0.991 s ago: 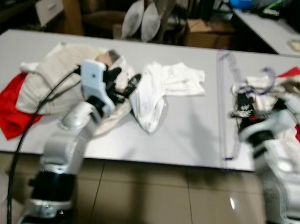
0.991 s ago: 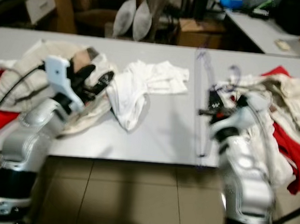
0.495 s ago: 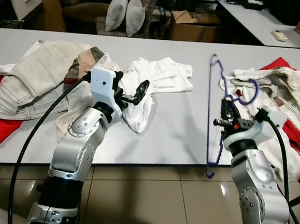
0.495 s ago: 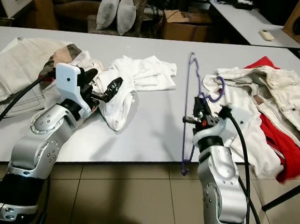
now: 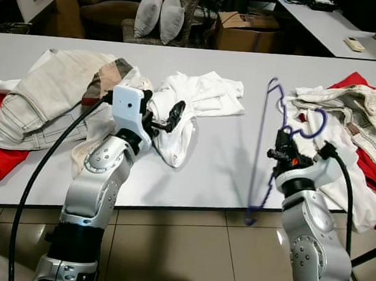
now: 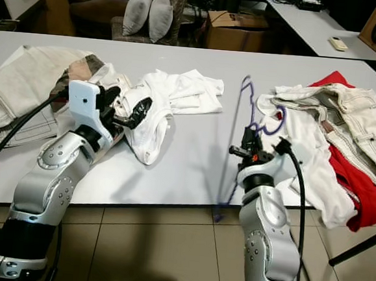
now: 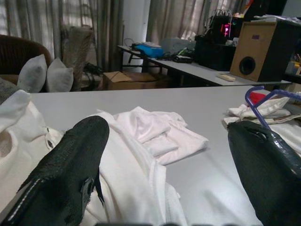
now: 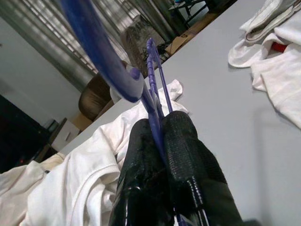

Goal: Hang hanger

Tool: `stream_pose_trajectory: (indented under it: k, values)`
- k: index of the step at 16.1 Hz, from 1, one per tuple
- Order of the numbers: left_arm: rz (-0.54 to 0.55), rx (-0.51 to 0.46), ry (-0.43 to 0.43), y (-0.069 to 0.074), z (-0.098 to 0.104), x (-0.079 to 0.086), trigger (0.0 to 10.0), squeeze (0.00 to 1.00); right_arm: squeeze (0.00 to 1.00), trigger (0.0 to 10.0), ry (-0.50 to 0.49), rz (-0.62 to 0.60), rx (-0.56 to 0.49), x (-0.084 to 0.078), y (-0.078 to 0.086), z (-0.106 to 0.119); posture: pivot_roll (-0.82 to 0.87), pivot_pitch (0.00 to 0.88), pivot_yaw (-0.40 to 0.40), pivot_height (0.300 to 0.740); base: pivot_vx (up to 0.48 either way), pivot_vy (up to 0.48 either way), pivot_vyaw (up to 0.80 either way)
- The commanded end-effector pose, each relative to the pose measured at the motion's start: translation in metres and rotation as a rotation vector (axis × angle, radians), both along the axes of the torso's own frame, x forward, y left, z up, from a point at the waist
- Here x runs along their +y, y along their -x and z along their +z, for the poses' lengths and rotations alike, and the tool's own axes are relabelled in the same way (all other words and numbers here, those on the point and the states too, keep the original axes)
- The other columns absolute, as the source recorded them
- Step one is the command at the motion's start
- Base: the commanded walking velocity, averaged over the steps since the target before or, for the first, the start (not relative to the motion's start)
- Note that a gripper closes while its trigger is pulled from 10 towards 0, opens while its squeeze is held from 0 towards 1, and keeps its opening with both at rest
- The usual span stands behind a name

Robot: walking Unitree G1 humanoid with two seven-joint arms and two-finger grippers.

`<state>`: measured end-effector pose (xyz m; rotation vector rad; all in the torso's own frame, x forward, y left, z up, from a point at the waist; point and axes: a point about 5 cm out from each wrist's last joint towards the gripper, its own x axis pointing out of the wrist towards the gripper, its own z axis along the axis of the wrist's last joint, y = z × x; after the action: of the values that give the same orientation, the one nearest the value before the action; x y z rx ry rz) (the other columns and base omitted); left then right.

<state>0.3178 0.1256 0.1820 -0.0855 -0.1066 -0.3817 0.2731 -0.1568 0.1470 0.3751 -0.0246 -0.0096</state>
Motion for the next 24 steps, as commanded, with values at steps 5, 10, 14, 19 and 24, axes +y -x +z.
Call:
stream_pose_trajectory:
  k: [5,10,14,19,24]
  values:
    - [0.045,0.01,0.048,0.006,0.0,0.004,10.0,1.0,0.0,10.0,0.186,-0.061,0.042,0.008,0.0,-0.002,-0.06,0.0,-0.015,0.74,0.0,0.0,0.0]
    - [0.056,0.013,0.039,0.01,0.0,0.003,10.0,1.0,0.0,10.0,0.229,0.011,-0.025,0.006,0.0,0.008,-0.06,0.003,-0.018,0.74,0.0,0.0,0.26]
    - [0.048,-0.004,0.036,0.013,0.009,0.0,10.0,1.0,0.0,10.0,0.396,-0.054,-0.202,-0.018,-0.007,0.058,-0.06,0.034,-0.006,0.74,0.0,0.0,0.8]
    - [0.104,-0.006,-0.027,0.007,0.013,0.005,10.0,0.53,0.0,10.0,0.455,0.029,-0.293,-0.015,-0.003,0.085,-0.08,0.038,-0.003,0.74,0.0,0.0,0.8]
    - [0.143,0.014,-0.043,0.005,0.009,0.012,10.0,0.0,0.0,10.0,0.459,0.045,-0.247,0.0,0.008,0.071,-0.08,0.037,0.023,0.74,0.0,0.0,0.8]
